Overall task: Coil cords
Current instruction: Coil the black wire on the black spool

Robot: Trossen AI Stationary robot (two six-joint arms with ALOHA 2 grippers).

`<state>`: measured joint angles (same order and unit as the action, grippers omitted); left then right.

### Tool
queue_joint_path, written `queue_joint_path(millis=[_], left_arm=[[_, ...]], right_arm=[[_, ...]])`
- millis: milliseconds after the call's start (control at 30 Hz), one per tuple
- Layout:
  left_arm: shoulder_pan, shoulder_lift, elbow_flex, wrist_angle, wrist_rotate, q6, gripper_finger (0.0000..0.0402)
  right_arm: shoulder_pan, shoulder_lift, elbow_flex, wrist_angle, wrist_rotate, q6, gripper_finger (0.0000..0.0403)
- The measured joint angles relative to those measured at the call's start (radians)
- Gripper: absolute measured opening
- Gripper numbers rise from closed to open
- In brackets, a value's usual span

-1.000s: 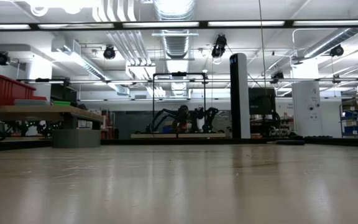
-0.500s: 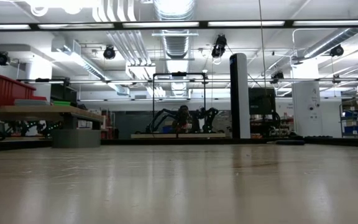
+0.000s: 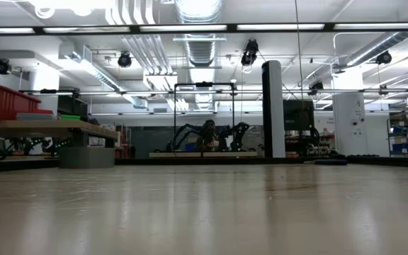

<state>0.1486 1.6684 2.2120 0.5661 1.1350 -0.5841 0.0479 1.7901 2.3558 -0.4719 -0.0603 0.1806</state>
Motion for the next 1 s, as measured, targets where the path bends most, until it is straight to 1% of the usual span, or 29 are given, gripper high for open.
queue_joint_path(millis=[300, 400, 500, 567, 633, 667, 767, 867, 933, 1000], left_arm=[[0.002, 0.000, -0.002, -0.040, -0.042, 0.079, 0.0000], [0.002, 0.000, -0.002, -0.056, -0.061, 0.089, 0.0000], [0.002, 0.000, -0.002, -0.064, -0.064, 0.088, 0.0000], [0.002, 0.000, -0.002, -0.070, -0.072, 0.088, 0.0000], [0.002, 0.000, -0.002, -0.074, -0.078, 0.087, 0.0000], [0.003, 0.000, -0.002, -0.076, -0.078, 0.087, 0.0000], [0.003, 0.000, -0.002, -0.078, -0.078, 0.087, 0.0000], [0.004, 0.000, -0.002, -0.081, -0.078, 0.087, 0.0000], [0.003, 0.000, -0.002, -0.085, -0.078, 0.087, 0.0000], [0.003, 0.000, -0.002, -0.088, -0.078, 0.087, 0.0000]], right_arm=[[-0.008, 0.050, -0.001, 0.058, 0.009, -0.005, 0.0267], [-0.021, 0.070, -0.001, 0.077, 0.006, 0.012, 0.0285], [-0.030, 0.080, -0.001, 0.080, 0.006, 0.039, 0.0291], [-0.030, 0.080, -0.002, 0.083, 0.004, 0.043, 0.0283], [-0.029, 0.079, 0.000, 0.094, 0.000, 0.038, 0.0262], [-0.028, 0.079, 0.000, 0.100, -0.004, 0.036, 0.0246], [-0.029, 0.078, 0.000, 0.125, -0.080, 0.030, 0.0189], [-0.029, 0.076, 0.000, 0.141, -0.095, 0.064, 0.0143], [-0.029, 0.076, 0.000, 0.138, -0.100, 0.074, 0.0129], [-0.029, 0.076, 0.000, 0.131, -0.106, 0.073, 0.0129]])
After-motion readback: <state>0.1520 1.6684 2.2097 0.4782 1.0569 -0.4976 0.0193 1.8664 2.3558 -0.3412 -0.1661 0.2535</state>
